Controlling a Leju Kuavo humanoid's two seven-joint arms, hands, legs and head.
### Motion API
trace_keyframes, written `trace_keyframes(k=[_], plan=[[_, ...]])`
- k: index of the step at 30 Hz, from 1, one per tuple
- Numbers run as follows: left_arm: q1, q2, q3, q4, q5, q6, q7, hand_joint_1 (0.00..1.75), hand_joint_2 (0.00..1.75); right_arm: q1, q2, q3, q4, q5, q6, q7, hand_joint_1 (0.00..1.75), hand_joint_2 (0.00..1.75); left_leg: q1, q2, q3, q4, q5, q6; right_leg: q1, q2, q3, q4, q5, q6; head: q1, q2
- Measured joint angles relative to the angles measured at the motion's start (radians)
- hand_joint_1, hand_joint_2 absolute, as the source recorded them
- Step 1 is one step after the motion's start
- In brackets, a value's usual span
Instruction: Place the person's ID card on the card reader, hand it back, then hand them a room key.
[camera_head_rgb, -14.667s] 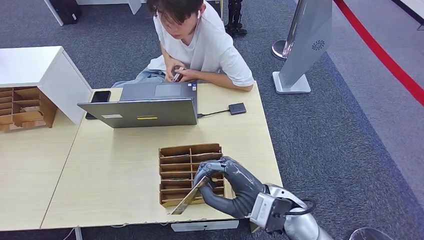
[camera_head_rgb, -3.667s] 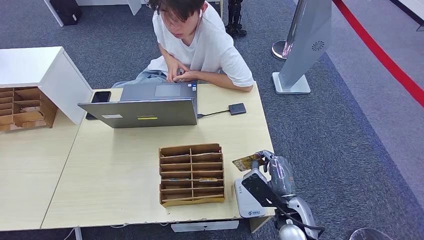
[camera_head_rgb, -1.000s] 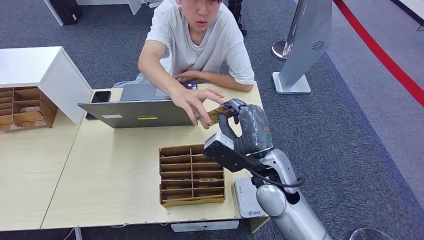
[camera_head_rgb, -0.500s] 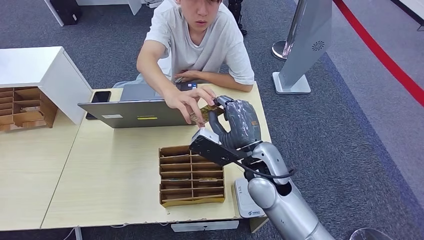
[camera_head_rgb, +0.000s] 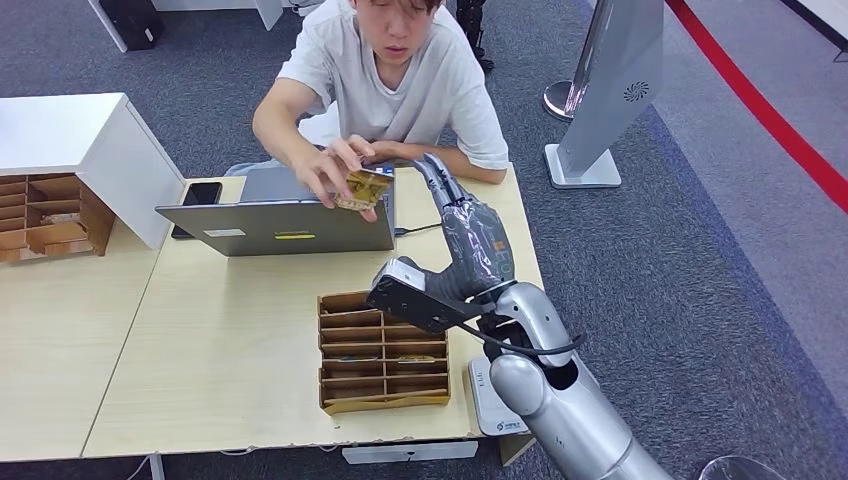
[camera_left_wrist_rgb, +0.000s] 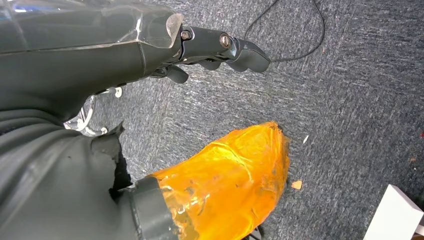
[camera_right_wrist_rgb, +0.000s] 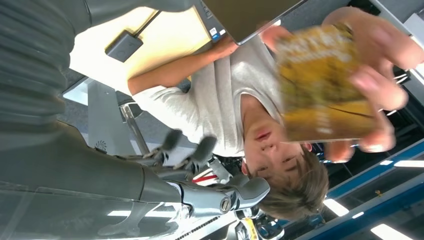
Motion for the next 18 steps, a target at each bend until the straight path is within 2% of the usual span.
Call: trace_keyframes(k=[4,11,18], plan=[[0.000,0.000,0.000,0.000,0.000,0.000,0.000,0.00,0.00,0.000,0.000,0.000,0.000,0.000,0.000,0.000,0.00,0.00,0.000,0.000,0.000,0.000,0.000,0.000,0.000,0.000,0.000,0.000,0.000,0.000,0.000,0.000],[0.000,0.001,0.000,0.000,0.009,-0.001,-0.004,0.00,0.00,0.006,0.000,0.001,-0.004,0.008,-0.030,-0.012,0.00,0.00,0.000,0.000,0.000,0.000,0.000,0.000,0.000,0.000,0.000,0.000,0.000,0.000,0.000,0.000],[0.006,0.000,0.000,0.000,0.029,-0.001,-0.022,0.00,0.00,0.072,-0.001,-0.001,-0.064,-0.025,-0.086,-0.083,0.00,0.00,0.000,0.000,0.000,0.000,0.000,0.000,0.000,0.000,0.000,0.000,0.000,0.000,0.000,0.000]])
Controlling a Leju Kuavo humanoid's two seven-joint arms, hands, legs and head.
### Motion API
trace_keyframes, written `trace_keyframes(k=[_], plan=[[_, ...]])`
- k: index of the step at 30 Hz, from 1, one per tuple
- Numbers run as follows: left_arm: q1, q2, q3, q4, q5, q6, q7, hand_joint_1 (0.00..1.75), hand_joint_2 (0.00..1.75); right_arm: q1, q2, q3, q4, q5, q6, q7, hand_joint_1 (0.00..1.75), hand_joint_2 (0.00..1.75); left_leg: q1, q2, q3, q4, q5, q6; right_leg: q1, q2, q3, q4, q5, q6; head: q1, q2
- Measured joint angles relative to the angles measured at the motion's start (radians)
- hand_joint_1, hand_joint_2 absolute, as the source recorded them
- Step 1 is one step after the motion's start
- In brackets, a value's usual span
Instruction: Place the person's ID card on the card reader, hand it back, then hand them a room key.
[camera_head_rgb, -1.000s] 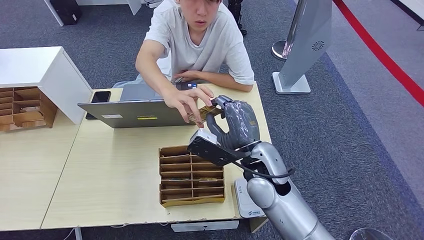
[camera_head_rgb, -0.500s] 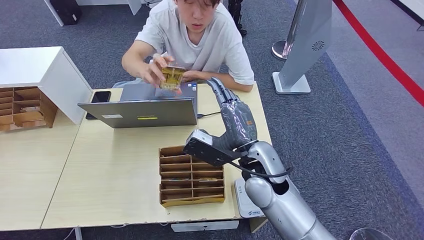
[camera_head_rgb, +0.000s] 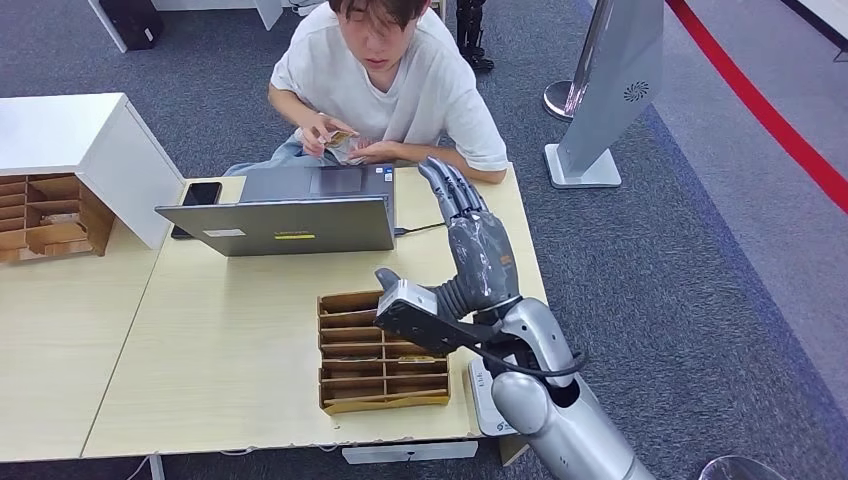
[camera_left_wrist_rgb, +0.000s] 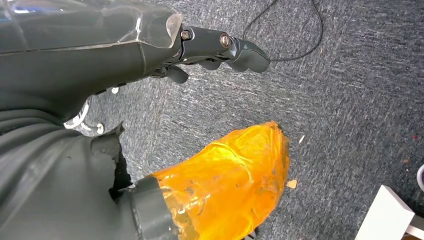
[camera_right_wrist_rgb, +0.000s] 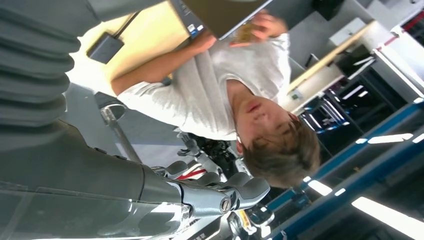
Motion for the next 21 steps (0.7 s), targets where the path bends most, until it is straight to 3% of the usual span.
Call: trace_keyframes(k=[8,21], plan=[[0.021,-0.001,0.000,0.000,0.016,-0.003,-0.021,0.00,0.00,0.118,-0.001,0.000,-0.117,-0.148,-0.039,-0.131,0.00,0.00,0.000,0.000,0.000,0.000,0.000,0.000,0.000,0.000,0.000,0.000,0.000,0.000,0.000,0.000],[0.044,-0.001,0.003,0.000,0.017,-0.015,-0.023,0.00,0.00,0.278,-0.027,0.021,-0.259,-0.360,-0.021,-0.288,0.00,0.00,0.000,0.000,0.000,0.000,0.000,0.000,0.000,0.000,0.000,0.000,0.000,0.000,0.000,0.000]])
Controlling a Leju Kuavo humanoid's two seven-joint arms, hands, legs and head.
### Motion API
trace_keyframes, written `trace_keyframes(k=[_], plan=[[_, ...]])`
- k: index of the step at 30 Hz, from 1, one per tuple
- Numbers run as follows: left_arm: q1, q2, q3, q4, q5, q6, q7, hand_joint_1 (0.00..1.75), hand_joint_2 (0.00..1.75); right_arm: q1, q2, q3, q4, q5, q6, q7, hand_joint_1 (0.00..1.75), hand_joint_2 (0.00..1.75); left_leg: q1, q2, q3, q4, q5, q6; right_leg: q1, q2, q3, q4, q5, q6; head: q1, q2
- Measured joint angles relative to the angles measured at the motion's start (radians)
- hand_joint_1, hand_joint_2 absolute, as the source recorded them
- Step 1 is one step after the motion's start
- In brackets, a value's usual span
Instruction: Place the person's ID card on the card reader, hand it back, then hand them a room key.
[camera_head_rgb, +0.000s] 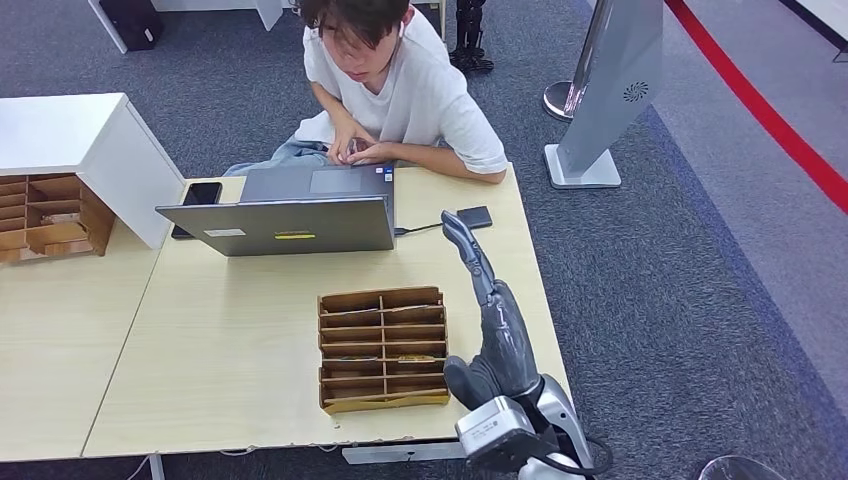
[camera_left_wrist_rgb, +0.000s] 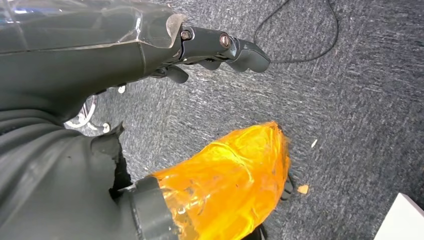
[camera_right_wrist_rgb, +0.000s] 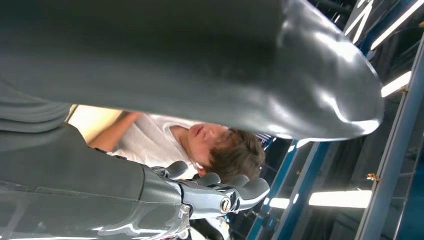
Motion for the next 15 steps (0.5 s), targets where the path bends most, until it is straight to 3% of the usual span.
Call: trace_keyframes(k=[4,8,15], plan=[[0.003,-0.002,0.001,0.000,0.001,0.001,0.000,0.00,0.00,0.028,-0.014,0.006,-0.002,-0.009,0.001,-0.023,0.00,0.00,0.000,0.000,0.000,0.000,0.000,0.000,0.000,0.000,0.000,0.000,0.000,0.000,0.000,0.000],[0.004,-0.005,0.001,-0.001,0.002,0.002,0.000,0.00,0.00,0.048,-0.027,0.014,-0.002,-0.002,0.000,-0.041,0.00,1.75,0.000,0.000,0.000,0.000,0.000,0.000,0.000,0.000,0.000,0.000,0.000,0.000,0.000,0.000],[0.006,-0.007,0.006,-0.005,0.002,0.004,0.001,0.00,0.00,0.065,-0.045,0.031,0.008,0.066,-0.013,-0.048,0.00,1.75,0.000,0.000,0.000,0.000,0.000,0.000,0.000,0.000,0.000,0.000,0.000,0.000,0.000,0.000]])
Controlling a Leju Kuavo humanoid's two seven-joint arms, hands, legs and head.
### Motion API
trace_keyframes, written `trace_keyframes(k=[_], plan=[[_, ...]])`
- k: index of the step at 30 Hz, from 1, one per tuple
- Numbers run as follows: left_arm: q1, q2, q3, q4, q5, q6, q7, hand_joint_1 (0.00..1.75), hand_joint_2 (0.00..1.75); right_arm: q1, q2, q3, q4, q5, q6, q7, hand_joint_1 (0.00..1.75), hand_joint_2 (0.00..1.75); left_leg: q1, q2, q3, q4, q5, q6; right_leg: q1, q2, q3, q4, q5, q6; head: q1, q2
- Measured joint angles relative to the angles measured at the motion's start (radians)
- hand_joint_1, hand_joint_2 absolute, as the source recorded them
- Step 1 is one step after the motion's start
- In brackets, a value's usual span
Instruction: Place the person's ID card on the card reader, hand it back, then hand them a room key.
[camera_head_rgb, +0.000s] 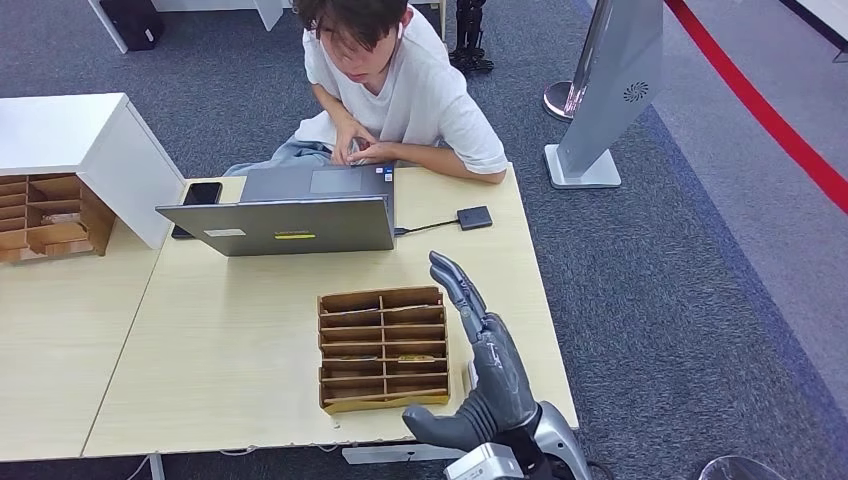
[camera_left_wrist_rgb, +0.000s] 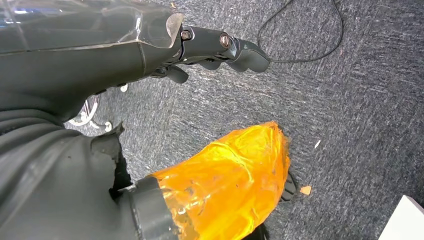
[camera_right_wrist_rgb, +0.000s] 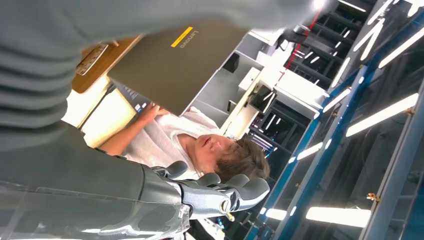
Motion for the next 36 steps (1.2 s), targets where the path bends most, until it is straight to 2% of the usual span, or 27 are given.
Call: trace_keyframes(k=[18,29,36], plan=[[0.004,-0.007,0.012,-0.014,-0.012,0.000,0.021,0.00,0.00,-0.018,-0.017,0.070,0.083,0.226,-0.024,0.098,0.00,1.75,0.000,0.000,0.000,0.000,0.000,0.000,0.000,0.000,0.000,0.000,0.000,0.000,0.000,0.000],[0.005,-0.011,0.019,-0.024,-0.028,-0.004,0.035,0.00,0.00,-0.034,-0.023,0.096,0.140,0.387,-0.052,0.196,0.00,1.75,0.000,0.000,0.000,0.000,0.000,0.000,0.000,0.000,0.000,0.000,0.000,0.000,0.000,0.000],[0.005,-0.033,0.027,-0.037,-0.033,0.017,0.041,0.00,0.00,-0.037,-0.029,0.103,0.180,0.516,-0.071,0.270,0.00,1.75,0.000,0.000,0.000,0.000,0.000,0.000,0.000,0.000,0.000,0.000,0.000,0.000,0.000,0.000]])
